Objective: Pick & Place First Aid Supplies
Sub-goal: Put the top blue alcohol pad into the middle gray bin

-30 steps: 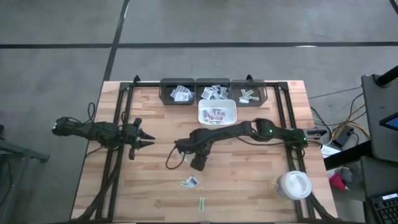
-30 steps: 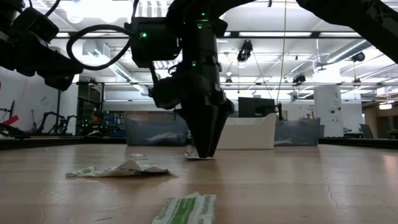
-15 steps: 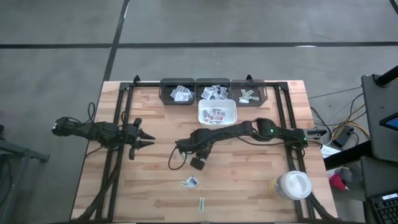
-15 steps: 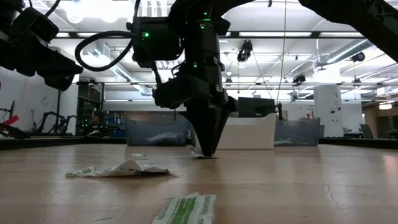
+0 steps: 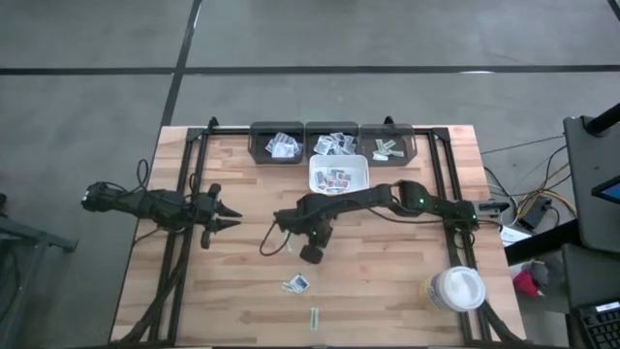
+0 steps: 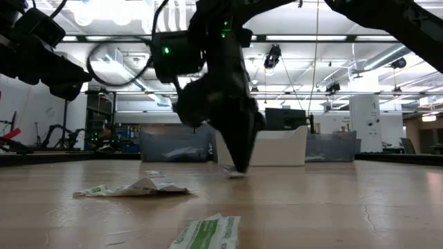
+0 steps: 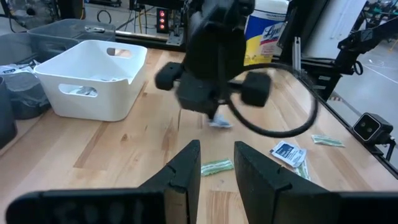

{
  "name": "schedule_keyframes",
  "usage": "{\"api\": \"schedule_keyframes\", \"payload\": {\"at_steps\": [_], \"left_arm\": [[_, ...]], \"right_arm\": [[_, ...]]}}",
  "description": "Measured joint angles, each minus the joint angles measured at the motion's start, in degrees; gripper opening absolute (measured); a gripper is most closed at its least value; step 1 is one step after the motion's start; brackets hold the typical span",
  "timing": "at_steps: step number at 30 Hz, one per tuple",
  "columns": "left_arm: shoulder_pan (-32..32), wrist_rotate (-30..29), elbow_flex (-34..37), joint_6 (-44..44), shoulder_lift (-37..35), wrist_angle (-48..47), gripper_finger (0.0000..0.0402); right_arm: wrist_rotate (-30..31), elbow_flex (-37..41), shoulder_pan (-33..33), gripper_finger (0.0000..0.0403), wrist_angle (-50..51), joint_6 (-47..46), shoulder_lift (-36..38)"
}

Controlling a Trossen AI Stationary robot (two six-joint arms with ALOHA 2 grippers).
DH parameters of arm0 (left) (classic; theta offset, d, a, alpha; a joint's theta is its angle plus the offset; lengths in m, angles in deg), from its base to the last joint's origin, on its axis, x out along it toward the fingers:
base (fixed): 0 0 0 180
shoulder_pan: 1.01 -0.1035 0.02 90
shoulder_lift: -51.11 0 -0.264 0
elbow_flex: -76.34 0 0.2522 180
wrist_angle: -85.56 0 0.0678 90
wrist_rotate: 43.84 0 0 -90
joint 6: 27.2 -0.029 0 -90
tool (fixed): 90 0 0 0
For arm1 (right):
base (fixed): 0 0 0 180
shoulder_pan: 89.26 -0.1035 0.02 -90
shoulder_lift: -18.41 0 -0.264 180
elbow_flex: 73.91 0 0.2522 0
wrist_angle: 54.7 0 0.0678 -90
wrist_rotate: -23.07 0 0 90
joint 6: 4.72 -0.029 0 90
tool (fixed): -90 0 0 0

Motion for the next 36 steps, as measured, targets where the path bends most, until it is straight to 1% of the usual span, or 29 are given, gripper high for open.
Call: {"api": "schedule_keyframes", "payload": {"at_steps": [2,5,7,10,12,14,17,21,22,24,28,31,33,36], "left_arm": [[0.0,-0.01,0.0,-0.09,0.0,0.0,0.0094],[0.0,-0.02,0.0,-0.3,0.0,0.0,0.0094],[0.0,-0.03,0.0,-0.33,0.0,0.0,0.0094],[-0.01,-0.02,0.0,-0.37,0.02,0.0,0.0094],[-0.01,-0.02,0.0,-0.37,0.04,0.01,0.0094],[-0.01,-0.02,0.0,-0.37,0.04,0.02,0.0094],[-0.02,-0.02,0.0,-0.41,0.09,0.02,0.0094],[-0.02,-0.04,0.02,-0.46,0.09,0.07,0.0094],[-0.02,-0.04,0.02,-0.46,0.09,0.07,0.0094],[-0.02,-0.26,0.02,-0.48,0.09,0.07,0.0094],[-0.02,-0.48,0.02,-0.46,0.09,0.15,0.0094],[-0.02,-0.48,0.07,-0.46,0.09,0.28,0.0094],[-0.02,-0.48,0.07,-0.46,0.09,0.31,0.0094],[-0.02,-0.62,0.07,-0.46,0.09,0.31,0.0094]], "right_arm": [[-4.15,-0.44,0.15,0.0008,-0.64,3.28,0.97],[-10.26,-0.88,0.97,0.0008,-0.79,9.14,4.72],[-11.38,-1.08,1.82,0.0008,-1.77,12.42,6.61],[-10.56,-0.87,2.95,0.0008,-4.09,15.65,7.9],[-7.61,-0.85,3.82,0.0008,-6.98,16.05,9.4],[-1.84,-1.01,4.99,0.0008,-10.45,16.05,11.42],[11.06,-1.18,7.2,0.0008,-14.22,15.85,13.27],[28.23,-0.96,10.12,0.0008,-15.86,15.85,14.42],[31.49,-1.18,11.02,0.0008,-16.03,15.91,14.79],[36.09,-1.72,13.34,0.0008,-15.98,16.47,15.16],[37.49,-1.64,19.15,0.0008,-15.49,17.65,14.68],[36.54,-1.55,23.56,0.0008,-13.96,17.63,14.65],[33.91,-1.54,26.88,0.0008,-12.58,17.64,14.72],[28.03,-1.11,31.88,0.0008,-10.75,17.61,14.68]]}}
